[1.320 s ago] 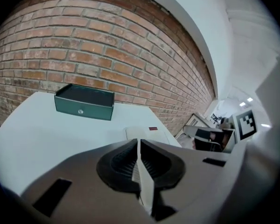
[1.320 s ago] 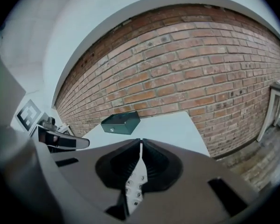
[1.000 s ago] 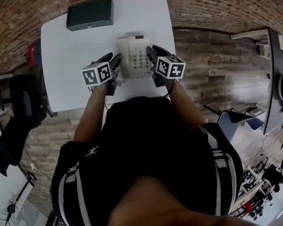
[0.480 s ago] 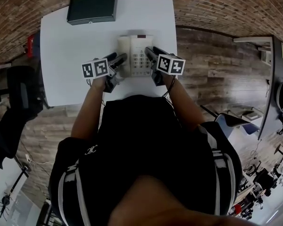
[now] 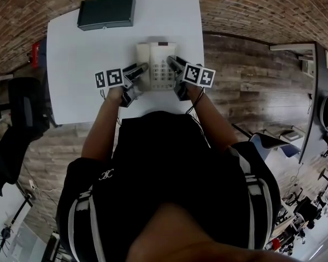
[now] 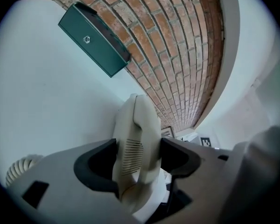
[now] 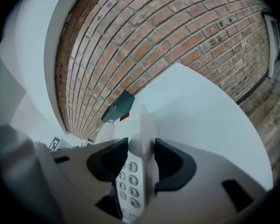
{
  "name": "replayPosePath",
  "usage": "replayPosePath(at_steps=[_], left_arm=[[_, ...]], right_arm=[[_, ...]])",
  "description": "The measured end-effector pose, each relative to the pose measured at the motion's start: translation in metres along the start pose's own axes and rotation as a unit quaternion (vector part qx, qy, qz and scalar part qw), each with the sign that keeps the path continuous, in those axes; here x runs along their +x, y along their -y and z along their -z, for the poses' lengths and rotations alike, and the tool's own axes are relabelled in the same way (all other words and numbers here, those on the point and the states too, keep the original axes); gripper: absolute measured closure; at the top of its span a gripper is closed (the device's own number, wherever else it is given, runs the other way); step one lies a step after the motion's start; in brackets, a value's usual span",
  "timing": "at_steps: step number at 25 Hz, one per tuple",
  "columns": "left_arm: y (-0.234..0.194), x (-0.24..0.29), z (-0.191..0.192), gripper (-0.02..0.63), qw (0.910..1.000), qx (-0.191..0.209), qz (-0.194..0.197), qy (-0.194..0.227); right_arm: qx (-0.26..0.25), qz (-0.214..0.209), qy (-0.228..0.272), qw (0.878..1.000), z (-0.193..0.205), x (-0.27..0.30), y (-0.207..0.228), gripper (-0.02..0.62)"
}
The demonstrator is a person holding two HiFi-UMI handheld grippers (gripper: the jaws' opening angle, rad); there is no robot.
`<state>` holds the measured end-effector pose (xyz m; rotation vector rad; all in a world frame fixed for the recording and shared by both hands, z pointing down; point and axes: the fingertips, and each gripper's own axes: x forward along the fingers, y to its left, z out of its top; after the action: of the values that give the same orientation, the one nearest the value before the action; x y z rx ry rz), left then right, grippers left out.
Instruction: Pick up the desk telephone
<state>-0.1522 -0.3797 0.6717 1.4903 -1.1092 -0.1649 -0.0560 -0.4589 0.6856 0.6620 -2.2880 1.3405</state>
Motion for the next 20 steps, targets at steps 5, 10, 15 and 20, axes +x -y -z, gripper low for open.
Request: replayPosePath(at_steps=[5,10,15,20], left_arm=[[0.002,-0.001,0.001,0.322,0.9997,0.014,-0.014,-0.011],[0.013,-0.006,0.007,0.327,0.9992,0.038,-0.013,-0.009],[0.030,-0.023,0.012,0.328,0.9988,0.046,0.002,0.013],[0.058,-0.039,0.008,0.328,0.9933,0.112,0.011,0.025]], right_arm=[[-0.008,0.015,-0.010,1.000,0.001,-0.003,0.000,0.446],[-0.027,0.025,0.010,0.999,-0.001,-0.014,-0.008,0.449],[-0.068,0.028,0.034,0.997,-0.006,-0.032,-0.029,0.451],[-0.099,0.017,0.065,0.993,-0.014,-0.052,-0.051,0.449]])
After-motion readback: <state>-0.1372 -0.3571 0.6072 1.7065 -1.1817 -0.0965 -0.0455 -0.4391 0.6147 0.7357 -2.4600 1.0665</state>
